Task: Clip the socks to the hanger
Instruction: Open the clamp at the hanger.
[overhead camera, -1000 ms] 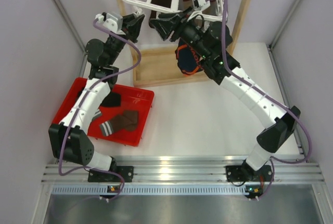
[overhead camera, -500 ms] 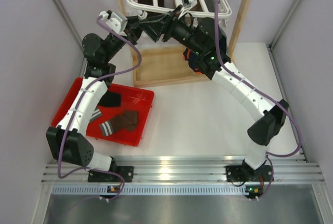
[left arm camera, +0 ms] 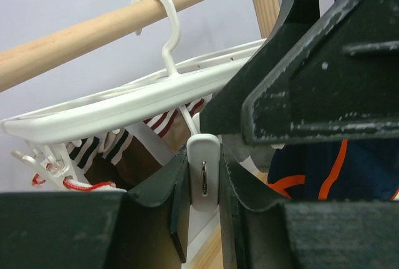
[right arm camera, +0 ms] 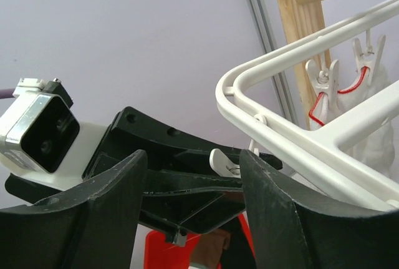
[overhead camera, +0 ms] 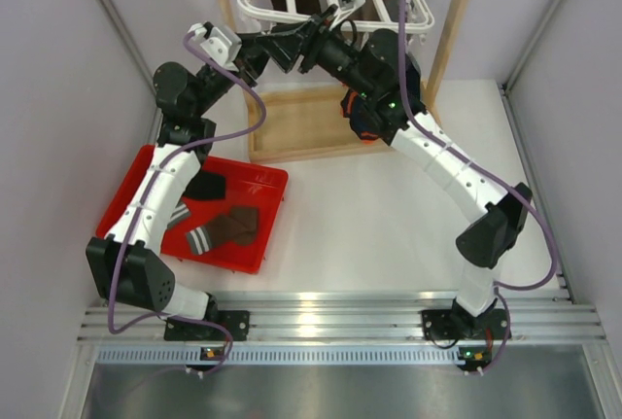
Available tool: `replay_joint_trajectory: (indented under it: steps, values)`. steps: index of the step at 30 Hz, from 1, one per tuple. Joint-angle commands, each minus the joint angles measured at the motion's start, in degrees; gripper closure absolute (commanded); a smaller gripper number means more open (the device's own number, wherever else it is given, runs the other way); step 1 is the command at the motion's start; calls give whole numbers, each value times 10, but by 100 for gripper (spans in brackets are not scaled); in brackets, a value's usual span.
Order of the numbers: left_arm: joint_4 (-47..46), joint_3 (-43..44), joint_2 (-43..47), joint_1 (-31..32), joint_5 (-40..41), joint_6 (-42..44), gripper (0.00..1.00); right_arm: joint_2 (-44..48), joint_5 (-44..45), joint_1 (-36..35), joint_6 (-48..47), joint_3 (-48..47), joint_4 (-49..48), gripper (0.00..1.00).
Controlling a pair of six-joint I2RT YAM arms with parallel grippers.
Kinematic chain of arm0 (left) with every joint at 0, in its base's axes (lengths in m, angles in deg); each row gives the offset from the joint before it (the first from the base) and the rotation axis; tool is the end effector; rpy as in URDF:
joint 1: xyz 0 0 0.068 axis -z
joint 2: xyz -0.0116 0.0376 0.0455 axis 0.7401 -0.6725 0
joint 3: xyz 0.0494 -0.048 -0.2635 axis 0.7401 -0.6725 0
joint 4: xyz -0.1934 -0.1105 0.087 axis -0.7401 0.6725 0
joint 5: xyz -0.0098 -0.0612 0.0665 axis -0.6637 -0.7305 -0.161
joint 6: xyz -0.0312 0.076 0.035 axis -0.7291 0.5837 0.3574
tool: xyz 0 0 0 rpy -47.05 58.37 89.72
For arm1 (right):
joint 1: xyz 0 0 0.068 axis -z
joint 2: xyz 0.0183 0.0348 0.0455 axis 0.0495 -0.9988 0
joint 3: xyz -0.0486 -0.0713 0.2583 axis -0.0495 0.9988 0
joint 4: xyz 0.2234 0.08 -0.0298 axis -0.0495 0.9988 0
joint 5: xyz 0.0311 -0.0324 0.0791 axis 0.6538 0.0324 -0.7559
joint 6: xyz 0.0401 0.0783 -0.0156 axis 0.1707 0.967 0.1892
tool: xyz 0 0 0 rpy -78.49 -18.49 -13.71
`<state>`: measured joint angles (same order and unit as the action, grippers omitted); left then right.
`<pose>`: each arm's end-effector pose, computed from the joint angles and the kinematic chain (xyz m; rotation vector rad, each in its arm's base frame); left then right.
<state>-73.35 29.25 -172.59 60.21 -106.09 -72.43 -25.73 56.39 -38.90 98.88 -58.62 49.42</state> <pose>0.3117 -0.1184 0.4990 0.7265 0.9362 -0.4866 0.3048 0.3028 0.5290 -0.4089 1.1922 1.2595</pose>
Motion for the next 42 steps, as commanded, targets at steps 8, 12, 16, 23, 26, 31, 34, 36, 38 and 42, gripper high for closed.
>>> replay_joint_trajectory:
  steps: [8,12,16,23,26,31,34,36,38,42]
  values:
    - [-30,3,23,-2,-23,1,100,-16,18,-13,-17,-29,-11,41]
    - [-35,0,26,-2,-22,-4,100,-20,22,-14,-24,-33,-9,44]
    - [-47,-8,28,-2,-16,-10,100,-11,65,-12,-14,-18,-2,39]
    - [-44,-4,28,-3,-15,-19,100,26,102,-7,2,16,-12,38]
    - [-43,2,28,-4,-18,-30,100,27,125,-3,8,0,23,43]
    - [-16,26,26,-6,-31,-52,100,37,134,-1,26,7,52,45]
    - [6,37,28,-6,-52,-53,100,41,133,0,28,16,54,45]
    - [25,47,28,-6,-64,-46,100,40,125,-1,29,18,53,44]
    - [46,58,27,-6,-71,-42,100,37,108,-1,31,17,50,44]
    - [62,69,26,-6,-78,-37,100,28,104,-1,27,14,51,42]
